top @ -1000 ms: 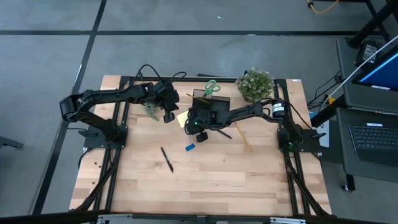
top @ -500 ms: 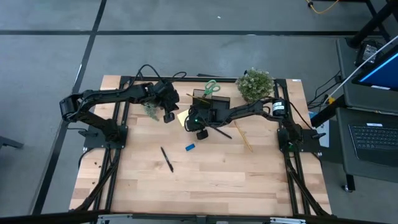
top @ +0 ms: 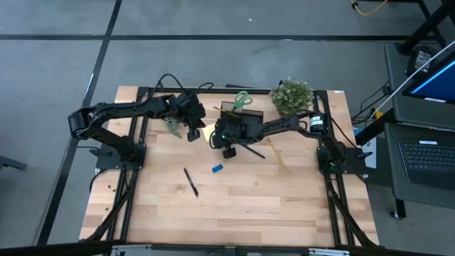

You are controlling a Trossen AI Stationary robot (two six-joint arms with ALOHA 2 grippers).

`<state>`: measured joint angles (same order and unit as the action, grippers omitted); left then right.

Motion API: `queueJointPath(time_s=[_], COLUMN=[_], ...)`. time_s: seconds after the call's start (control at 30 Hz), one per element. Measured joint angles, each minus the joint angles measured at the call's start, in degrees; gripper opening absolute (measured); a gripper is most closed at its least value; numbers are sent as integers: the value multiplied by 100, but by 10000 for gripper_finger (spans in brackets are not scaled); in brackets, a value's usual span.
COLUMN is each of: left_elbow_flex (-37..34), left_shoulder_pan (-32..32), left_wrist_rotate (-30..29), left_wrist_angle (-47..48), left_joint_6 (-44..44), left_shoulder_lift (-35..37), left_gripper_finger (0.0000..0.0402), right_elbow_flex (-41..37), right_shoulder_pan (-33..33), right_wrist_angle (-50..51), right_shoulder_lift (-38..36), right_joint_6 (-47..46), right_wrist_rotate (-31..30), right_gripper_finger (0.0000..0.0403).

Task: Pick and place office supplies into organizer
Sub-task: Put the yellow sticky notes into the black desk organizer

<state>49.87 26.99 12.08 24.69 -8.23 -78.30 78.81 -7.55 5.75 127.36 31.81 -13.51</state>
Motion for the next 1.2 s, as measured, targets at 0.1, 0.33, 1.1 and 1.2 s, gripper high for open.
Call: queueJointPath(time_s=[0.1, 0.33, 1.1, 1.2], left_elbow_flex=[0, 0, 0, 0], left_shoulder_pan=[-5, -5, -5, -5], left_wrist_rotate=[1, -1, -1, -2], left_wrist_angle=[-11, -52, -74, -74], left_joint_6=[0, -2, -77, -157], left_shoulder_lift=[0, 0, 0, -1], left_gripper_finger=[2, 2, 2, 2], right_elbow_flex=[-9, 28, -11, -2], right_shoulder_pan=[4, 20, 856, 944], right_wrist_angle=[-73, -13, 1131, 1224], right_shoulder_lift=[-14, -16, -779, -779], right_joint_6=[-38, -236, -915, -921], right_wrist_rotate=[-124, -143, -35, -363], right_gripper_finger=[12, 2, 0, 0])
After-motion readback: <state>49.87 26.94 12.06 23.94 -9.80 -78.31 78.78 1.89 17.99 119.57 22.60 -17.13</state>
